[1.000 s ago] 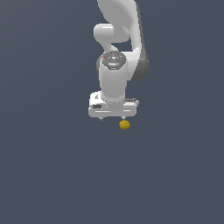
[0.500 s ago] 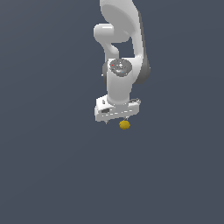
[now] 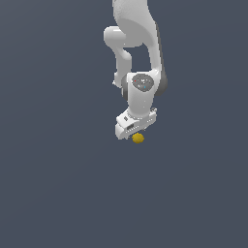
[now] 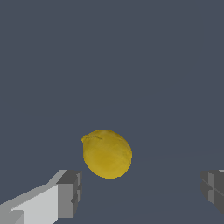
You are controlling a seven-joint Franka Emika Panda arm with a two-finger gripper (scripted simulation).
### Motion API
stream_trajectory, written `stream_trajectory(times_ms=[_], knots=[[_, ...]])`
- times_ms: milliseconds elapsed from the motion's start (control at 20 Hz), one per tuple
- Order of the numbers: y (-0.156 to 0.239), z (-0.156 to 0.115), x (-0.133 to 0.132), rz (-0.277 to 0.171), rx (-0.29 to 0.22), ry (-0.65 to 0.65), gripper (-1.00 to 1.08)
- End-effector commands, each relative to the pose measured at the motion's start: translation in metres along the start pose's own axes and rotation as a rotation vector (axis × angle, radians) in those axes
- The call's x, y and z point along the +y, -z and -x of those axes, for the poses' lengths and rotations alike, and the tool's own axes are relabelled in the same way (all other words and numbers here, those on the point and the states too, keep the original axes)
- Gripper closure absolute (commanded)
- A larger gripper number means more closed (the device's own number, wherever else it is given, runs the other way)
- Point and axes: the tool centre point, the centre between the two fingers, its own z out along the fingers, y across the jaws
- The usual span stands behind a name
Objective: Pick up the object and move it to a goal position.
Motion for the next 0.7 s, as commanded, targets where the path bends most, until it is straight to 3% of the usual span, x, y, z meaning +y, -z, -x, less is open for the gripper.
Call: stream_trajectory(times_ms=[0,350,650], knots=[[-0.007,0.001,-0.009,-0.001,0.003,0.062,-0.92],[-0.019,0.004,-0.023,-0.003,0.009,0.161,-0.92],[-0.021,0.004,-0.025,-0.004,0.009,0.171,-0.92]])
